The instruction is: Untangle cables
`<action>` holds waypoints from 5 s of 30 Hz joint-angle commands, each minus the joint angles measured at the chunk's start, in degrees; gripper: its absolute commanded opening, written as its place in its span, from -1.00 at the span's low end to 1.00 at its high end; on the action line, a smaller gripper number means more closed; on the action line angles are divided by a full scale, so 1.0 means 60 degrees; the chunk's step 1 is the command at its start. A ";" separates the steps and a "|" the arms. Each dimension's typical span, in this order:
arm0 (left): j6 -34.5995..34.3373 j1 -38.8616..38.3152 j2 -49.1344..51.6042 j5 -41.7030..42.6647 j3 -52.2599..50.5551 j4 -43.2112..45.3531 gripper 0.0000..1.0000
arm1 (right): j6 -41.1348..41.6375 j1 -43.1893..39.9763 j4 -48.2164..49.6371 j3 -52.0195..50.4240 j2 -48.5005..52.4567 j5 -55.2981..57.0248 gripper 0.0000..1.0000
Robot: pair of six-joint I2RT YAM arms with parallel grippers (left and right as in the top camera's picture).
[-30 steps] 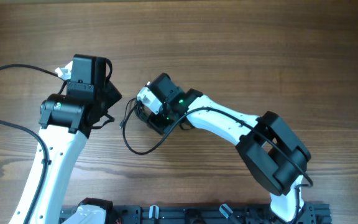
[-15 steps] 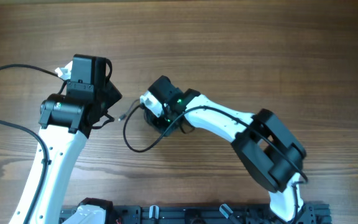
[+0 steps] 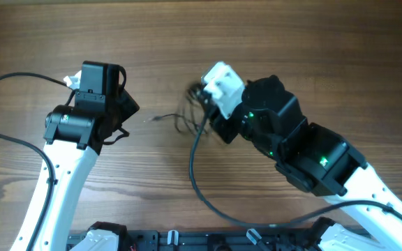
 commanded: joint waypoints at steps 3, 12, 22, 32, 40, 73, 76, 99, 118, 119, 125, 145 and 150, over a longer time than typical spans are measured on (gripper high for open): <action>-0.0131 0.0044 -0.0084 0.0095 0.0018 0.0011 0.12 | 0.1282 -0.0011 -0.1016 0.0000 0.0331 0.1424 0.92; 0.0131 0.0044 -0.0047 0.0106 0.0007 -0.0310 0.12 | 0.3785 -0.0015 -0.3690 -0.0025 0.2543 0.1326 0.84; 0.1643 0.0044 -0.0004 0.1344 0.0007 -0.0627 0.04 | 0.5173 -0.1920 -0.2022 -0.0025 0.6222 -0.0350 0.64; 0.1636 0.0036 -0.0004 0.1341 0.0007 -0.0619 0.06 | 0.3701 -0.2167 -0.1949 -0.0117 0.7304 -0.1453 -0.19; 0.1636 0.0036 -0.0004 0.1344 0.0007 -0.0688 0.06 | 0.3971 -0.2164 -0.1854 -0.0200 0.7388 -0.1446 -0.92; 0.3096 -0.0025 0.0022 0.8342 0.0007 0.2696 0.33 | 0.2404 -0.2164 -0.0889 0.2189 0.0849 -0.3446 -0.92; 0.3096 -0.0477 0.0273 0.8320 0.0007 0.3555 0.32 | 0.2408 -0.2164 -0.0933 0.2189 0.0849 -0.3625 -0.92; 0.5027 0.0280 0.2149 0.6175 0.0011 0.0656 -0.54 | 0.4197 -0.3166 -0.3934 0.2189 0.0521 0.2779 -0.85; 0.2328 0.2430 -0.2463 0.3391 0.0011 0.1202 -0.81 | -0.1982 -0.2484 -0.5377 0.1989 0.3650 -0.5847 0.62; 0.2328 0.2783 -0.2936 0.3391 0.0011 0.0980 -0.81 | -0.2539 -0.2120 -0.5282 0.1989 0.4076 -0.5880 0.66; 0.2240 0.3789 -0.4557 0.3308 0.0011 0.0073 -0.87 | -0.3559 0.0022 -0.3592 0.1989 0.6003 -0.5872 0.95; 0.1519 0.3865 -0.4856 0.2186 0.0011 -0.2073 -0.88 | -0.0973 0.1359 0.0710 0.1996 0.9114 -0.5869 -0.92; 0.1588 0.3865 -0.4856 0.2186 0.0011 -0.2146 -0.87 | -0.0055 0.0918 -0.0076 0.2069 0.8171 -0.5745 -0.92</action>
